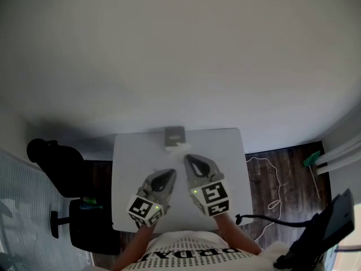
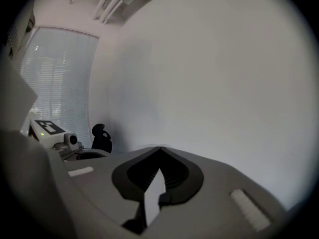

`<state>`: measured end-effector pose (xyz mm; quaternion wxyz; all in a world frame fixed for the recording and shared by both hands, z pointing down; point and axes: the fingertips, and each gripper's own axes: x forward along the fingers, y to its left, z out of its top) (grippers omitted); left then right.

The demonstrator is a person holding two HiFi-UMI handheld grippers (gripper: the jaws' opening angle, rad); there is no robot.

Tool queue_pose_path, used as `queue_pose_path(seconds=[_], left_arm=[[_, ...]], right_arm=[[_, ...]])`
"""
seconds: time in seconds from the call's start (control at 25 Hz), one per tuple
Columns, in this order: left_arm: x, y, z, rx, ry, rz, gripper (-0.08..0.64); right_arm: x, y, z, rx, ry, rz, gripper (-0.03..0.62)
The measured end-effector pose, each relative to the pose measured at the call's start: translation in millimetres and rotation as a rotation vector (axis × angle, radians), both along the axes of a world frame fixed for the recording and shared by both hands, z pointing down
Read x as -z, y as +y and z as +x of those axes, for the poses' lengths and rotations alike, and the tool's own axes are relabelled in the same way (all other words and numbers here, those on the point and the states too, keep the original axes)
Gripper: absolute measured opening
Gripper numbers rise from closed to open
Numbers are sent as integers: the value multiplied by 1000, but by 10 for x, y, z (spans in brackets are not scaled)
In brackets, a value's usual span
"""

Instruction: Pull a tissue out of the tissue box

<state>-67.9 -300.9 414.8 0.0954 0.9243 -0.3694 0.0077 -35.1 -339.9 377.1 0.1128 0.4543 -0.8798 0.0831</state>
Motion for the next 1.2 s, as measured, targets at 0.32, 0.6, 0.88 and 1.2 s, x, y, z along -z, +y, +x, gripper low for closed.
queue_pose_path(seconds=[0.32, 0.6, 0.88, 1.2], left_arm=[[2, 26, 62, -17, 14, -12, -8], [26, 27, 36, -18, 20, -6, -8], [38, 18, 22, -13, 25, -4, -8], [22, 4, 62, -22, 32, -8, -8]], right_arm=[[33, 21, 27, 6, 24, 24, 8], [32, 25, -1, 10, 33, 33, 8], [47, 43, -33, 22, 32, 37, 8], [51, 33, -37, 29, 35, 41, 8]])
